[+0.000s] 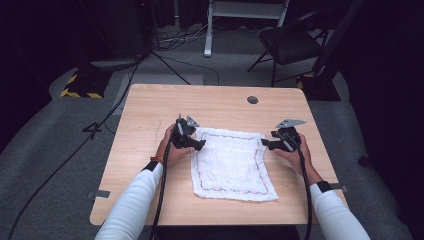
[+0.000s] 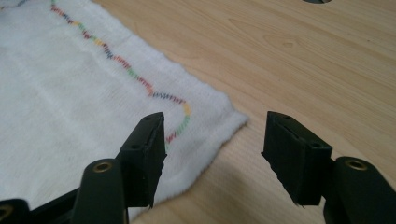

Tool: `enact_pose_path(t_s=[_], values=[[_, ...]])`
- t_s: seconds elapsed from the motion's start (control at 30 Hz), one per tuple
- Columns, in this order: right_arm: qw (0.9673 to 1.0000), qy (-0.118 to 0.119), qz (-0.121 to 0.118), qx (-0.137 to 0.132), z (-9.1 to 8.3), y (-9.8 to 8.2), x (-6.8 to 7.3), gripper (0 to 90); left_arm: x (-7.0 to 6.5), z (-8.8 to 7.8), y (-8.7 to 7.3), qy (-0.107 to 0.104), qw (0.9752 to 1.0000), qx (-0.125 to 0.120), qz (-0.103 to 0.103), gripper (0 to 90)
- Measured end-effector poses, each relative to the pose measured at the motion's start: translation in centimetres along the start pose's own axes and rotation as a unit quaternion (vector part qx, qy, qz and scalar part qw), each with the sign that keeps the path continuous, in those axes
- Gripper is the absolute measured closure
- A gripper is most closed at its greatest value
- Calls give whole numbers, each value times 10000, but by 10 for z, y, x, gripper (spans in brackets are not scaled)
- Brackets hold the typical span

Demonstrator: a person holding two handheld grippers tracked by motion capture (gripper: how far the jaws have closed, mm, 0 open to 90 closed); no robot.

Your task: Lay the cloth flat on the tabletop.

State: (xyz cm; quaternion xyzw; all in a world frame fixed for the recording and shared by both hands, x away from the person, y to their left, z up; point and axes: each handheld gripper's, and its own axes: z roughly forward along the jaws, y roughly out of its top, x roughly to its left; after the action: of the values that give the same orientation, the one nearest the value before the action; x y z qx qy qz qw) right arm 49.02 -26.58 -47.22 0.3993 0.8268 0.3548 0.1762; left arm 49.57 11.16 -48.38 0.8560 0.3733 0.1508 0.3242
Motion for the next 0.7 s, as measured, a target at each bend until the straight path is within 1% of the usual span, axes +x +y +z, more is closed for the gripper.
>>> enact_pose_path(t_s=[0.03, 0.07, 0.1, 0.13, 0.17, 0.23, 0.27, 0.3, 0.33, 0.37, 0.4, 0.43, 0.47, 0.5, 0.53, 0.57, 0.6, 0.63, 0.67, 0.7], values=[[10000, -19, -36, 36, 9, 4, 0, 391, 3, 3, 1, 33, 10000, 19, -40, 197], [10000, -19, -36, 36, 9, 4, 0, 391, 5, 6, 1, 25, 9999, 31, -100, 197], [9999, -58, -58, 126, 15, 6, 0, 387, 8, 9, 2, 48, 9999, 63, -139, 202], [9998, -30, -23, 213, 22, 8, 1, 385, 9, 12, 2, 45, 9998, 92, -175, 210], [9996, -90, 3, 254, 28, 10, 1, 386, 11, 13, 3, 25, 9998, 97, -148, 225], [9996, -103, 28, 275, 31, 10, 0, 385, 13, 16, 3, -28, 9997, 124, -194, 233], [9994, -68, 105, 323, 34, 10, 0, 384, 13, 17, 4, -83, 9997, 124, -209, 242], [9991, -13, 226, 351, 38, 8, -2, 375, 13, 18, 4, -123, 9997, 70, -211, 292], [9991, -13, 226, 351, 38, 8, -2, 375, 13, 18, 4, -180, 9996, 61, -210, 322], [9992, -10, 230, 337, 38, 8, -3, 381, 13, 18, 4, -232, 9996, 76, -172, 322], [9992, 9, 225, 339, 38, 8, -3, 408, 13, 18, 4, -271, 9995, 55, -123, 350], [9992, 42, 202, 329, 37, 8, -2, 467, 13, 17, 4, -363, 9993, 33, -76, 412], [9993, 110, 173, 328, 37, 8, -1, 537, 12, 17, 5, -428, 9991, 4, -54, 473], [9990, 281, 32, 332, 36, 10, 3, 682, 12, 17, 6, -482, 9988, 40, 25, 589], [9990, 303, -43, 336, 36, 10, 5, 743, 11, 17, 6, -553, 9984, 41, 50, 658], [9988, 333, -119, 335, 36, 11, 7, 796, 10, 17, 6, -573, 9983, 26, 135, 700], [9988, 333, -119, 335, 36, 11, 7, 796, 9, 16, 7, -584, 9980, 31, 229, 700], [9990, 267, -205, 309, 36, 12, 9, 826, 8, 16, 8, -530, 9982, 9, 284, 745], [9990, 177, -332, 221, 32, 14, 11, 847, 8, 15, 9, -530, 9981, -28, 303, 795], [9992, 135, -371, 88, 27, 18, 11, 852, 8, 12, 10, -484, 9981, -97, 357, 803]])
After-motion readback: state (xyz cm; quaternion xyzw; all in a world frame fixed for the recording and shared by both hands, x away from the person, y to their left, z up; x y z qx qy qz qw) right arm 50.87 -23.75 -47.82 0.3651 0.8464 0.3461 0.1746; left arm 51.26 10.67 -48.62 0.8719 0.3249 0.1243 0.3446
